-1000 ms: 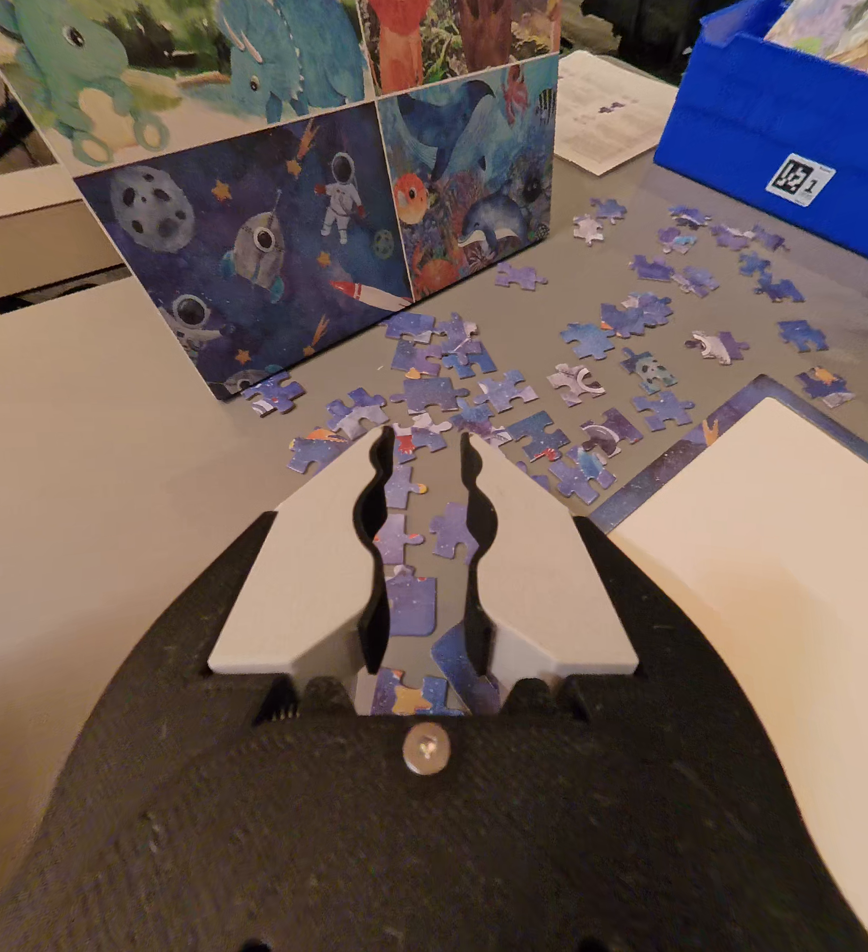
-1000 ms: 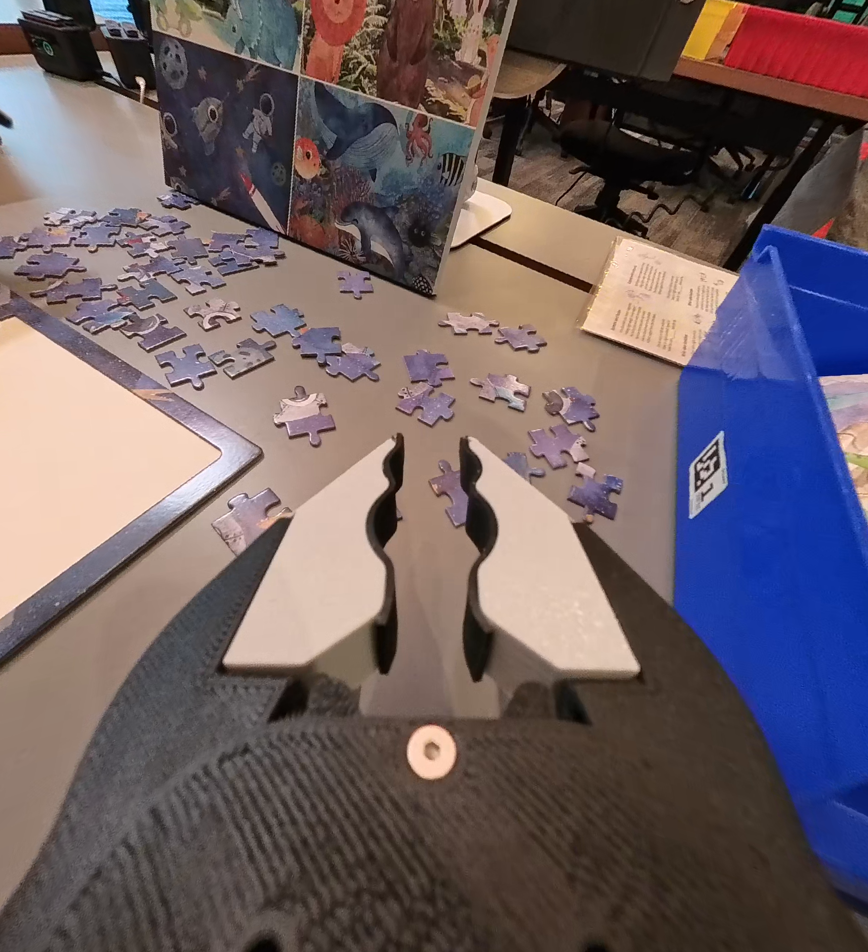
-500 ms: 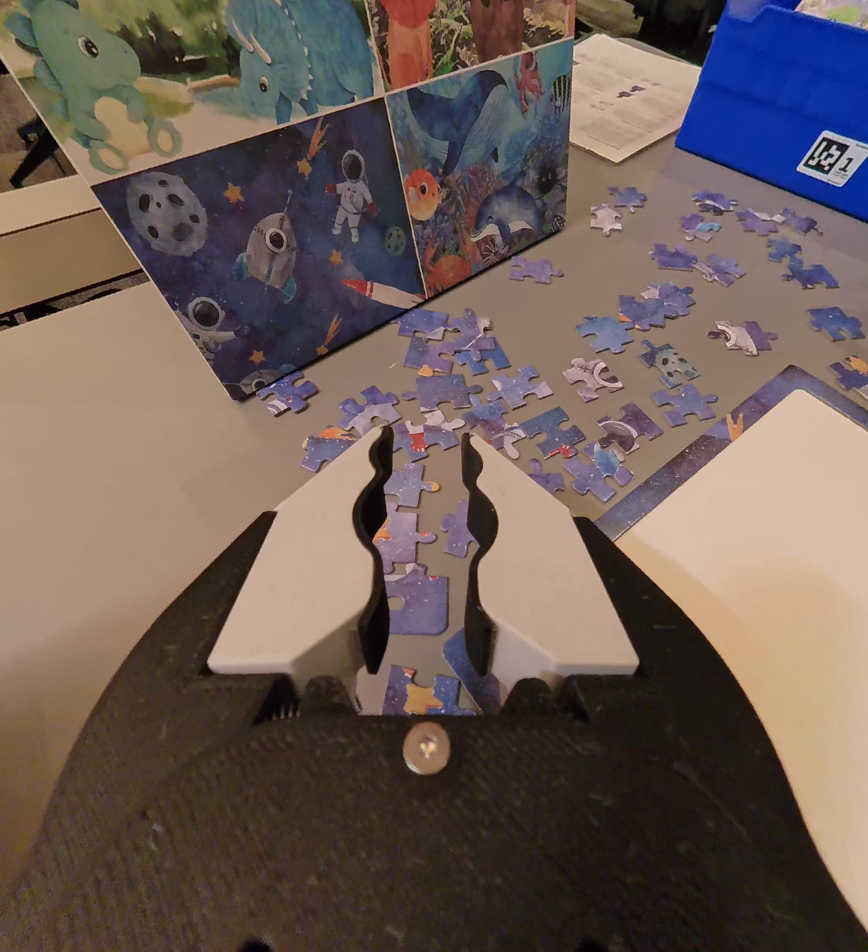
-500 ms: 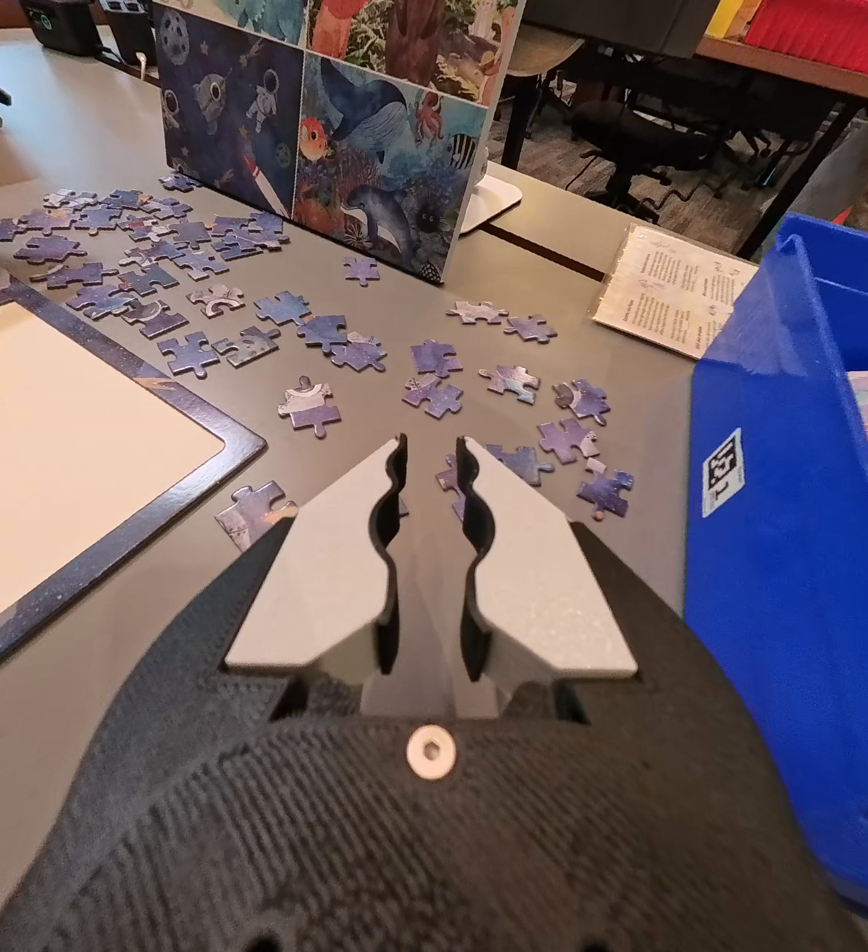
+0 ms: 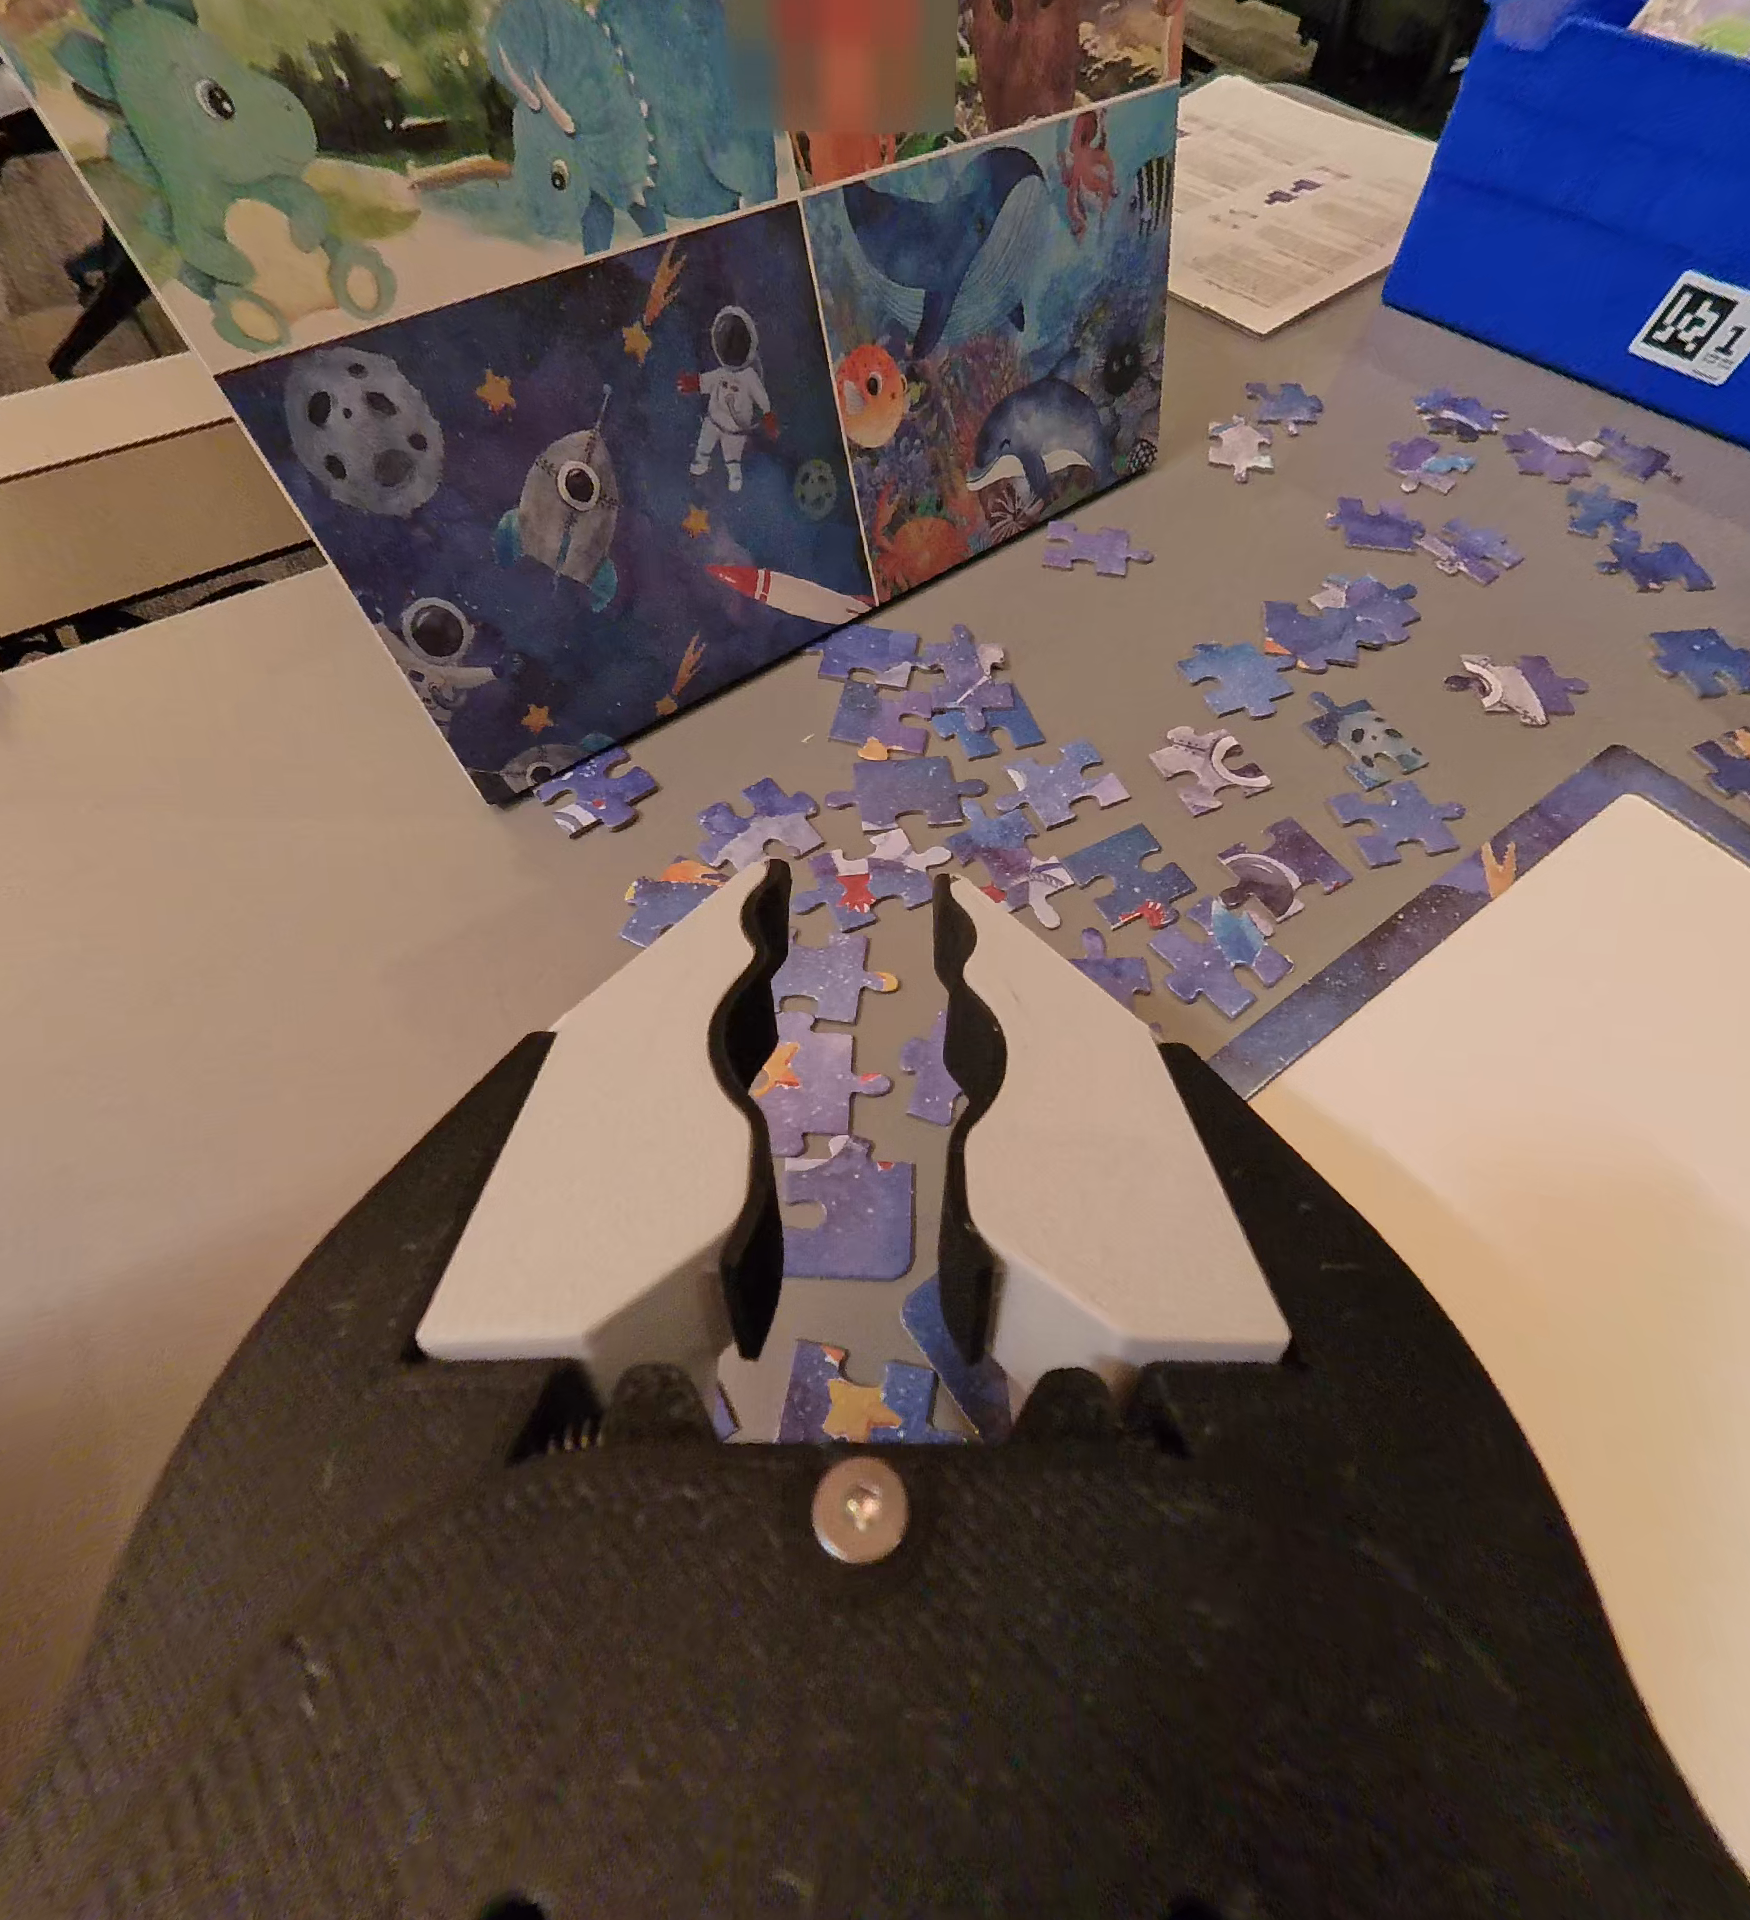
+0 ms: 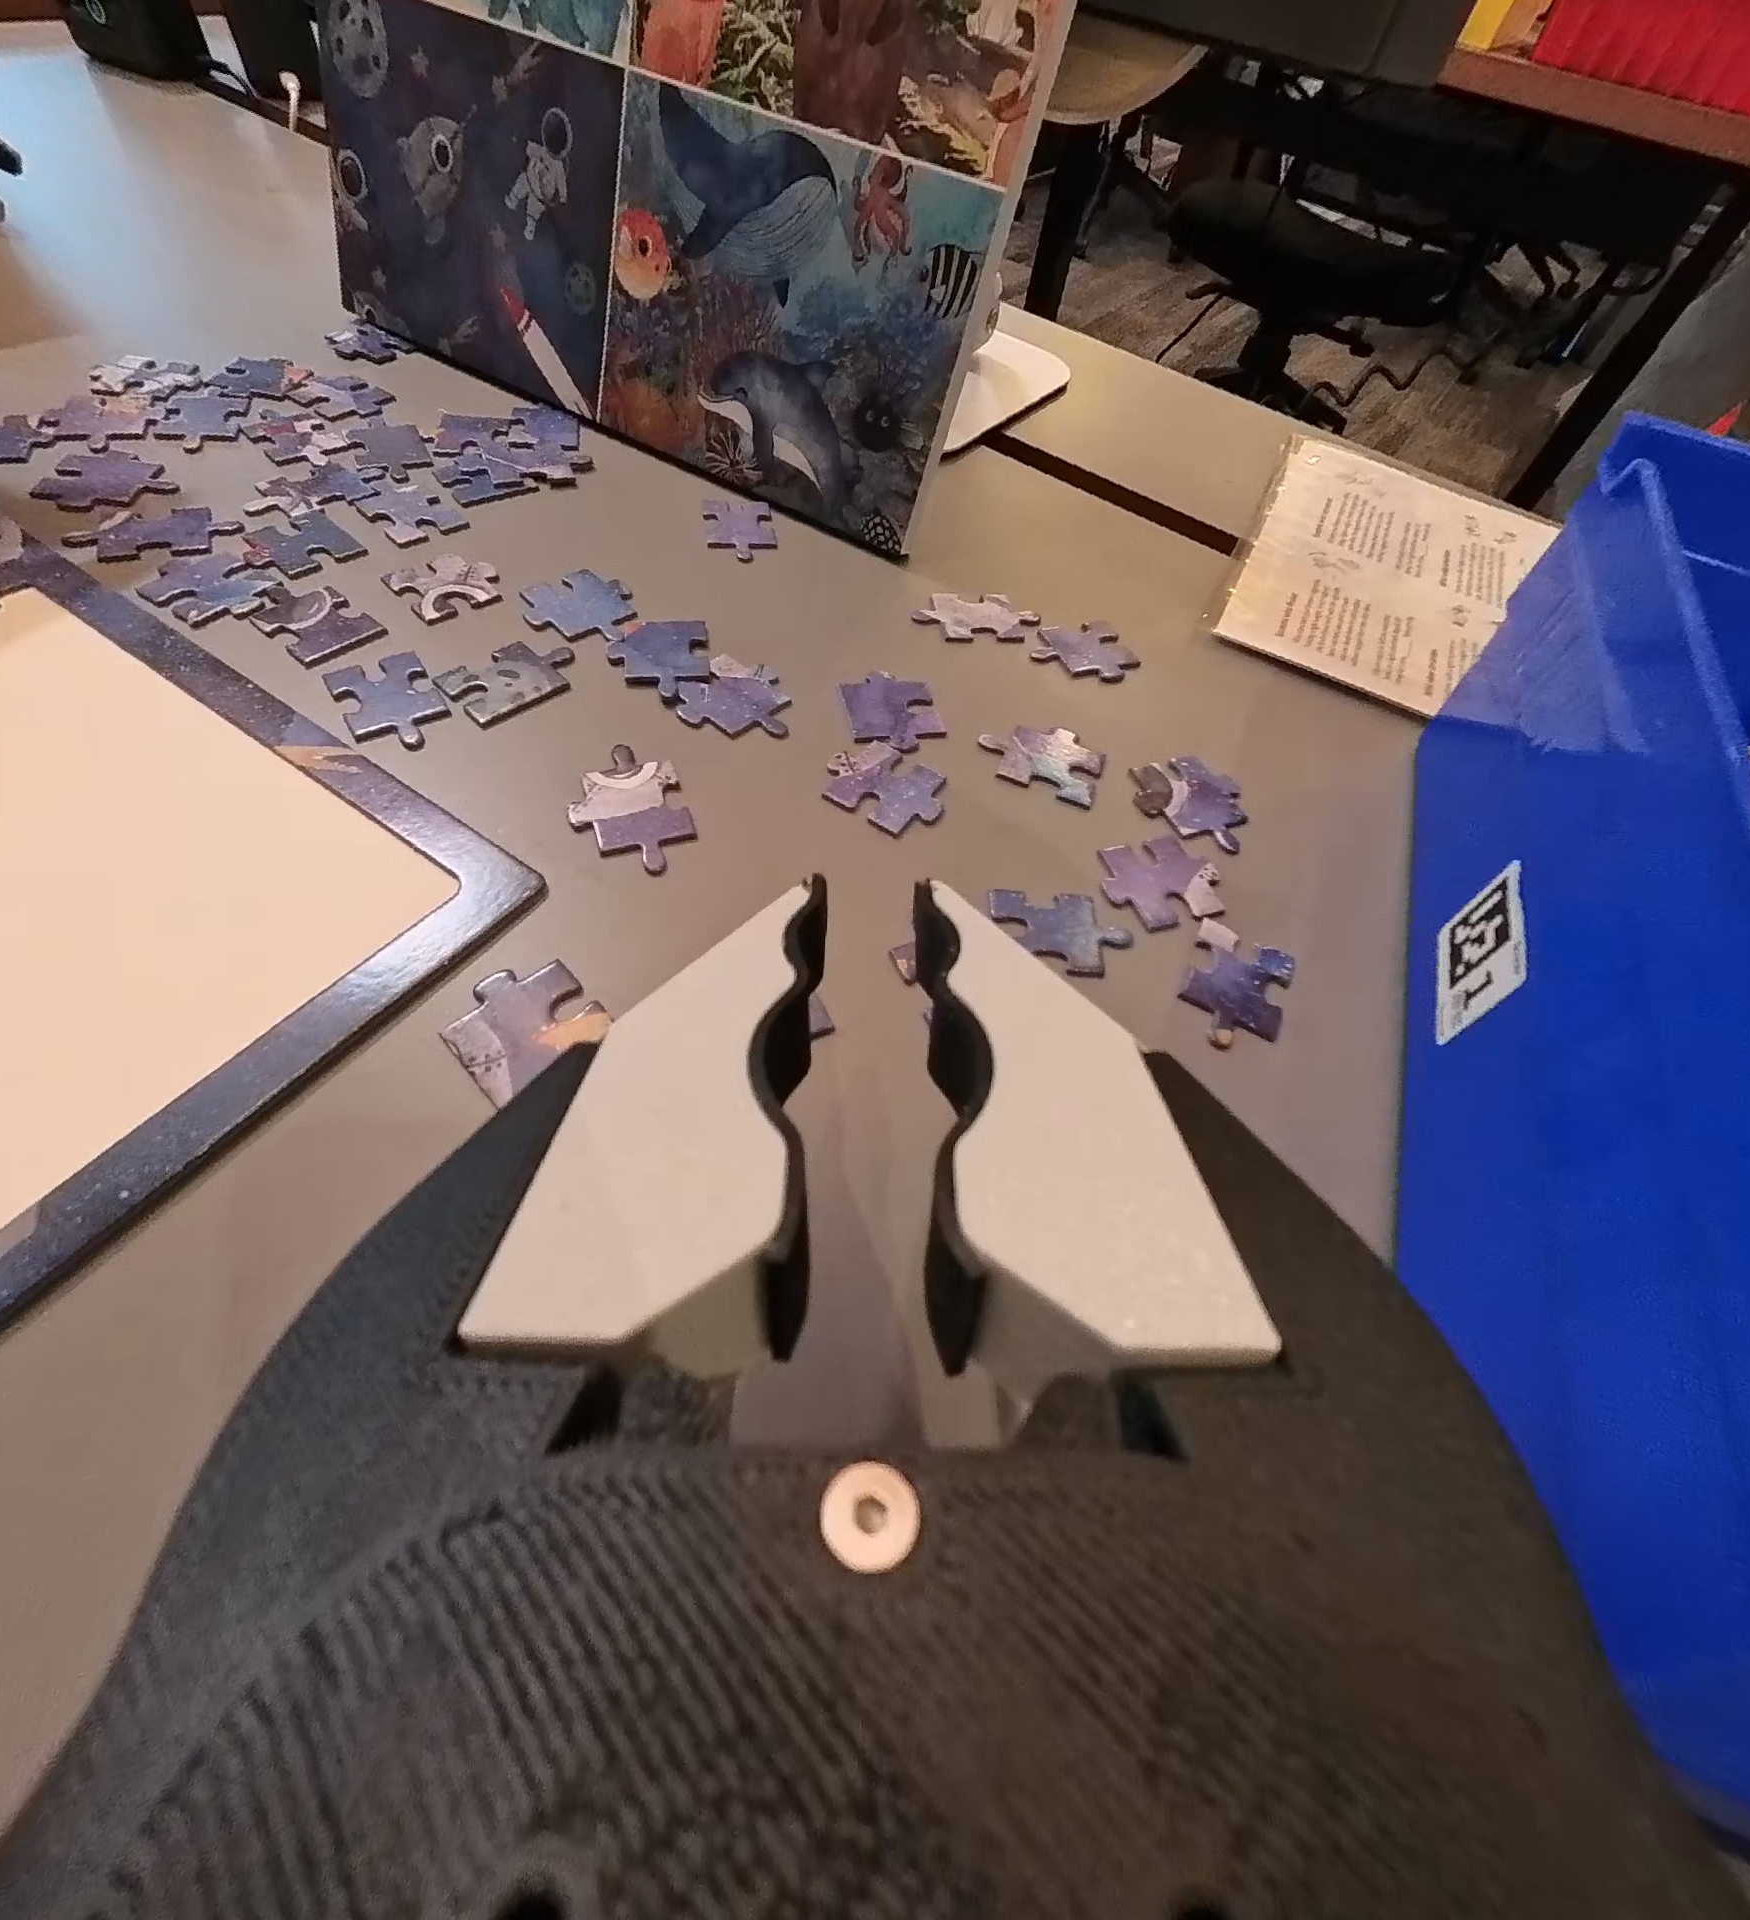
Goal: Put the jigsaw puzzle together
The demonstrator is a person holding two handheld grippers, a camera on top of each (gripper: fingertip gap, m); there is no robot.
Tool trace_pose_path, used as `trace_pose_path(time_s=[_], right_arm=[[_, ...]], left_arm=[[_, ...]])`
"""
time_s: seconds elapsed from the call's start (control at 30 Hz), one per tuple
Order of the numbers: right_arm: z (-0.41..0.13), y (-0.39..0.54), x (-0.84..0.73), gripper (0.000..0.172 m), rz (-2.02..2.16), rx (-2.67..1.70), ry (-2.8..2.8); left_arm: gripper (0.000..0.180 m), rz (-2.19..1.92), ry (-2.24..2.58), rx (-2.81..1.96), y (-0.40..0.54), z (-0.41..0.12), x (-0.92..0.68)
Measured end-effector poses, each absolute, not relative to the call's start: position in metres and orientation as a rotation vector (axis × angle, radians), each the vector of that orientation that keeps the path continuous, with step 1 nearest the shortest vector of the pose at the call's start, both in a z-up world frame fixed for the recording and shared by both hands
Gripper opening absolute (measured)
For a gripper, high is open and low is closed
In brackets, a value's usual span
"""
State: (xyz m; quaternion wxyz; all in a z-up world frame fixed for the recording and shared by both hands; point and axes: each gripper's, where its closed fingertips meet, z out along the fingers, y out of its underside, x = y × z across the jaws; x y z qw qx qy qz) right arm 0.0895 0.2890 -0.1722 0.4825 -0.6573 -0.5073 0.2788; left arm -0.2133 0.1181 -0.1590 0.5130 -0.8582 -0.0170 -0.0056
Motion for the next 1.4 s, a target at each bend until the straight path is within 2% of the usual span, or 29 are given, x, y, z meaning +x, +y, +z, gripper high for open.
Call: trace_pose_path(time_s=[0.63,0.77,0.93,1.07,1.17,1.3,1.4], right_arm=[[-0.166,0.295,0.082,0.018,0.694,-1.592,-1.168],[-0.137,0.290,0.041,0.042,0.724,-1.526,-1.191],[-0.075,0.279,-0.064,0.068,0.616,-1.319,-1.500],[-0.021,0.287,-0.160,0.065,0.365,-1.050,-1.732],[-0.004,0.316,-0.222,0.050,0.200,-0.942,-1.827],[-0.028,0.344,-0.260,0.059,0.195,-1.118,-2.012],[-0.050,0.338,-0.259,0.057,0.236,-1.244,-2.149]], left_arm=[[0.026,-0.002,-0.126,-2.047,0.111,-0.158,-0.230],[0.026,-0.021,-0.151,-2.023,0.107,-0.155,-0.236],[0.026,-0.039,-0.164,-1.992,0.096,-0.148,-0.248],[0.027,-0.058,-0.173,-1.974,0.092,-0.145,-0.252],[0.027,-0.093,-0.178,-1.958,0.090,-0.143,-0.252],[0.028,-0.115,-0.181,-1.938,0.088,-0.139,-0.252],[0.028,-0.123,-0.186,-1.930,0.086,-0.135,-0.252]])
